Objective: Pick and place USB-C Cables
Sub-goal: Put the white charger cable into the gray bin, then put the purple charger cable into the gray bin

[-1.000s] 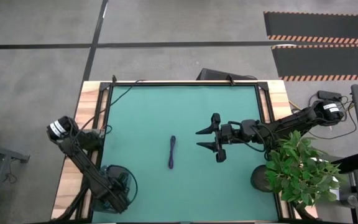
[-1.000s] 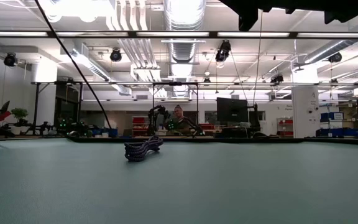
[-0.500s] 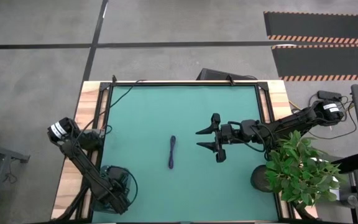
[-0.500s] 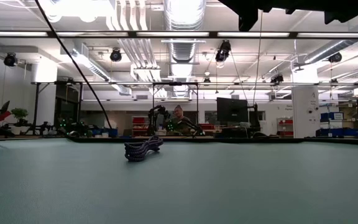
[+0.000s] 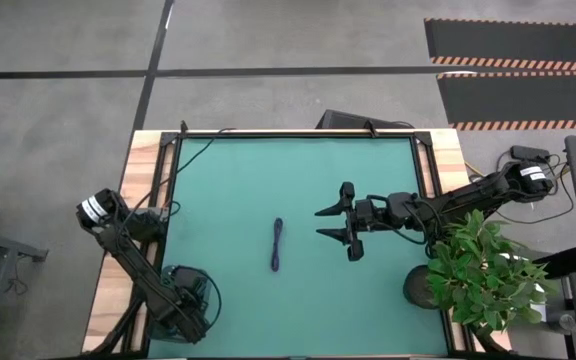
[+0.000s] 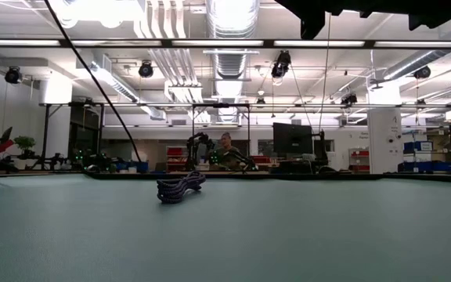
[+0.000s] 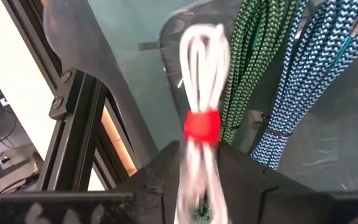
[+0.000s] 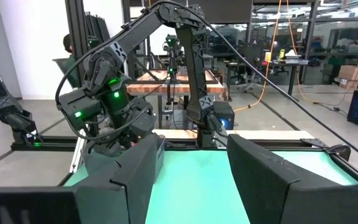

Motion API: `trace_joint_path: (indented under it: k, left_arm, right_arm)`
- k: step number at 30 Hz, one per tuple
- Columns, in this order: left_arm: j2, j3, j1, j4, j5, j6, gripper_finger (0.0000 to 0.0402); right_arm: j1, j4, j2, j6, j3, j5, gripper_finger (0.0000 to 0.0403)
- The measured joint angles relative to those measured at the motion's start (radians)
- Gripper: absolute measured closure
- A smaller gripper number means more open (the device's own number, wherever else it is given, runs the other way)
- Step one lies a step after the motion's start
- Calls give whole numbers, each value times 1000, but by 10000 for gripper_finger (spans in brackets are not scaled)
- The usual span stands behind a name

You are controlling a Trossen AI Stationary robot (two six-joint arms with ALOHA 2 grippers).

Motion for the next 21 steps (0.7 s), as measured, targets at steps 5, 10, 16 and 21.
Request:
trace_joint_path:
  k: [5, 10, 16, 21]
  left_arm:
    - [0, -2, 0, -1, 0, 0, 294]
    - [-4, 1, 0, -1, 68, 25, 288]
    - [-36, 41, 6, 1, 149, 65, 288]
    - [-78, 80, 23, 6, 147, 65, 288]
  right_arm:
    - [0, -2, 0, 2, 0, 0, 213]
    - [0, -22, -1, 32, 0, 0, 213]
    - [0, -63, -1, 102, 0, 0, 213]
    - [0, -114, -1, 180, 0, -1, 213]
